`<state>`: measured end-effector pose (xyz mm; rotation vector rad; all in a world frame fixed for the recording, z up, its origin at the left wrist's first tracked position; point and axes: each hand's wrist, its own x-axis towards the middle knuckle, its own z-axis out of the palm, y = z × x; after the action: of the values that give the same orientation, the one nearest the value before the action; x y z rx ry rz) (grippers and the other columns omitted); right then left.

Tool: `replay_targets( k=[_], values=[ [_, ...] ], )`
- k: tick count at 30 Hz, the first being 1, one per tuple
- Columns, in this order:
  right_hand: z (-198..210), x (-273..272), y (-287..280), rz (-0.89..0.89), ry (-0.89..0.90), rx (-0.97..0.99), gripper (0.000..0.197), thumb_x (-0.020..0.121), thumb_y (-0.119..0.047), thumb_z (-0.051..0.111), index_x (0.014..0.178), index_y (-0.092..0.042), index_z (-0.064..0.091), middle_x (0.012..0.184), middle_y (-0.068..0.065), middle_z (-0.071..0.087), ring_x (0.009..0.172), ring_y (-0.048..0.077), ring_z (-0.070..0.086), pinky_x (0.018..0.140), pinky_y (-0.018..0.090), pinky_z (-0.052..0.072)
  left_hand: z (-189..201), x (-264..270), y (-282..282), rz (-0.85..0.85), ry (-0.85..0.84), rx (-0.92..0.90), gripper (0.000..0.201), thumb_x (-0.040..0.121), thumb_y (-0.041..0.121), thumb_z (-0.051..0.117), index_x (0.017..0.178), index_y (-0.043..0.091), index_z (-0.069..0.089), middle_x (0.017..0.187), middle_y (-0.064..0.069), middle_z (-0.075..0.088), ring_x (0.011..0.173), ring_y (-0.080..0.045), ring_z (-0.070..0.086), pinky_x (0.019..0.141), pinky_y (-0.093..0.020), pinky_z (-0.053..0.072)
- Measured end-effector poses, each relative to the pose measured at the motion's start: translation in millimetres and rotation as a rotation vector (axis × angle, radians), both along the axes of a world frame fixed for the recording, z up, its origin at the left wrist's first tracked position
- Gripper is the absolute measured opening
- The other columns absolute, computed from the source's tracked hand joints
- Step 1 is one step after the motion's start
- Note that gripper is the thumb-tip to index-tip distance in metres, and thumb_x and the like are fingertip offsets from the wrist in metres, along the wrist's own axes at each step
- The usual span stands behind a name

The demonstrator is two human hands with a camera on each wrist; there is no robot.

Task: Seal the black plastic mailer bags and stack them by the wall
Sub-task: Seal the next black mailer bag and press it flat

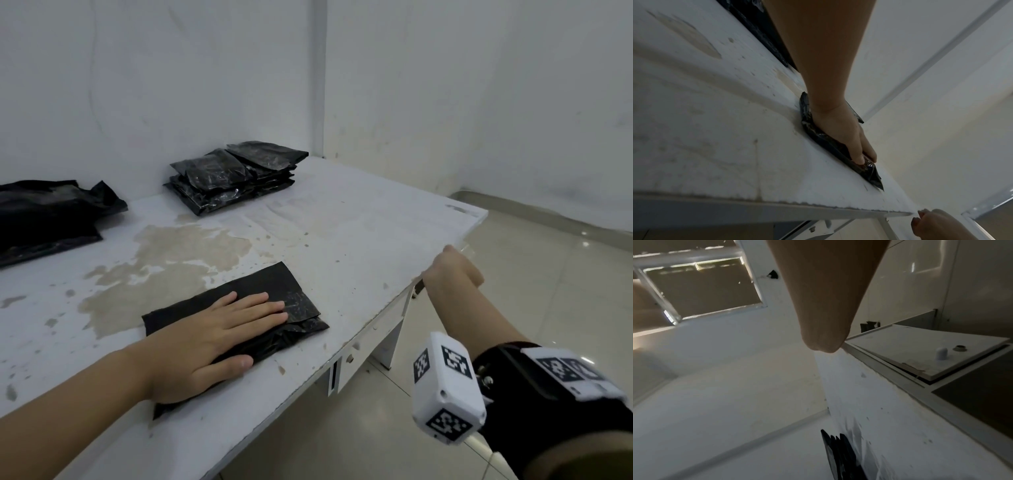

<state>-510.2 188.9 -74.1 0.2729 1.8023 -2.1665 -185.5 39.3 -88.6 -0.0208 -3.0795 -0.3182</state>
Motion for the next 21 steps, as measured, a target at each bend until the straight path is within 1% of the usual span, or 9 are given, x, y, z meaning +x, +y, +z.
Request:
replay_targets(
  k=[1,3,4,6,9,12,15,19,21],
  values=[
    [0,1,-4,-0.031,-0.003,-0.029,0.025,0.097,-0.019,0.045,0.072,-0.019,0.043,0.067,0.003,0.038,0.049,0.012,0.044,0.033,0.010,0.030,0,0,0,0.001,-0.004,-0.002,0.054,0.097,0.058,0.016,0.148,0.050,-0.001,0.156,0.028,0.000,0.146,-0.002,-0.005,0.116,-0.028,-0.010],
    [5,2,-10,-0.133,0.020,-0.029,0.009,0.090,-0.016,0.059,0.084,-0.016,0.065,0.078,0.005,0.059,0.060,0.011,0.054,0.050,0.015,0.042,2,0,1,0.005,-0.016,-0.012,0.054,0.097,0.059,0.015,0.147,0.051,-0.003,0.156,0.028,-0.002,0.145,-0.001,-0.007,0.116,-0.028,-0.011],
    [8,2,-15,-0.151,0.040,-0.049,0.009,0.087,-0.014,0.063,0.092,-0.012,0.071,0.086,0.003,0.065,0.068,0.011,0.056,0.062,0.017,0.044,3,-1,2,0.006,-0.025,-0.021,0.054,0.097,0.059,0.013,0.147,0.051,-0.004,0.156,0.029,-0.003,0.145,-0.001,-0.008,0.116,-0.027,-0.012],
    [11,0,-21,-0.126,0.130,-0.053,0.013,0.086,-0.011,0.064,0.096,-0.008,0.072,0.089,-0.002,0.066,0.069,0.006,0.056,0.072,0.018,0.042,4,-1,2,0.011,-0.043,-0.044,0.054,0.096,0.059,0.012,0.147,0.050,-0.004,0.156,0.029,-0.006,0.145,0.000,-0.011,0.115,-0.026,-0.014],
    [17,-1,-29,-0.066,0.222,-0.044,0.007,0.086,-0.011,0.064,0.087,-0.011,0.071,0.084,-0.004,0.066,0.070,0.002,0.057,0.068,0.015,0.042,6,-1,4,0.021,-0.066,-0.059,0.056,0.097,0.057,0.012,0.149,0.043,0.000,0.155,0.029,-0.009,0.144,0.000,-0.013,0.115,-0.025,-0.015],
    [27,0,-40,-0.041,0.307,-0.087,0.015,0.081,-0.008,0.066,0.069,-0.016,0.067,0.077,-0.003,0.067,0.079,0.010,0.064,0.073,0.018,0.049,8,-1,4,0.023,-0.070,-0.055,0.057,0.096,0.057,0.011,0.150,0.041,0.001,0.156,0.028,-0.008,0.144,0.001,-0.013,0.115,-0.025,-0.014],
    [35,2,-49,0.000,0.366,-0.185,0.013,0.079,-0.005,0.066,0.069,-0.014,0.069,0.075,0.004,0.070,0.076,0.013,0.067,0.082,0.028,0.055,9,-1,5,0.026,-0.080,-0.057,0.057,0.097,0.056,0.012,0.150,0.040,0.002,0.156,0.028,-0.008,0.144,0.000,-0.013,0.115,-0.026,-0.014],
    [73,19,-59,0.042,0.494,-0.384,0.016,0.085,-0.004,0.063,0.070,-0.010,0.065,0.068,0.003,0.065,0.078,0.018,0.073,0.078,0.032,0.058,9,-2,6,0.044,-0.105,-0.069,0.055,0.098,0.052,0.012,0.150,0.039,0.000,0.155,0.029,-0.011,0.143,0.002,-0.016,0.115,-0.025,-0.015],
    [97,33,-60,0.131,0.489,-0.472,0.016,0.087,-0.003,0.062,0.072,-0.007,0.064,0.066,0.003,0.063,0.080,0.022,0.073,0.076,0.033,0.059,10,-3,6,0.053,-0.118,-0.072,0.055,0.098,0.051,0.012,0.150,0.039,-0.001,0.155,0.029,-0.011,0.142,0.003,-0.017,0.115,-0.025,-0.016]
  ],
)
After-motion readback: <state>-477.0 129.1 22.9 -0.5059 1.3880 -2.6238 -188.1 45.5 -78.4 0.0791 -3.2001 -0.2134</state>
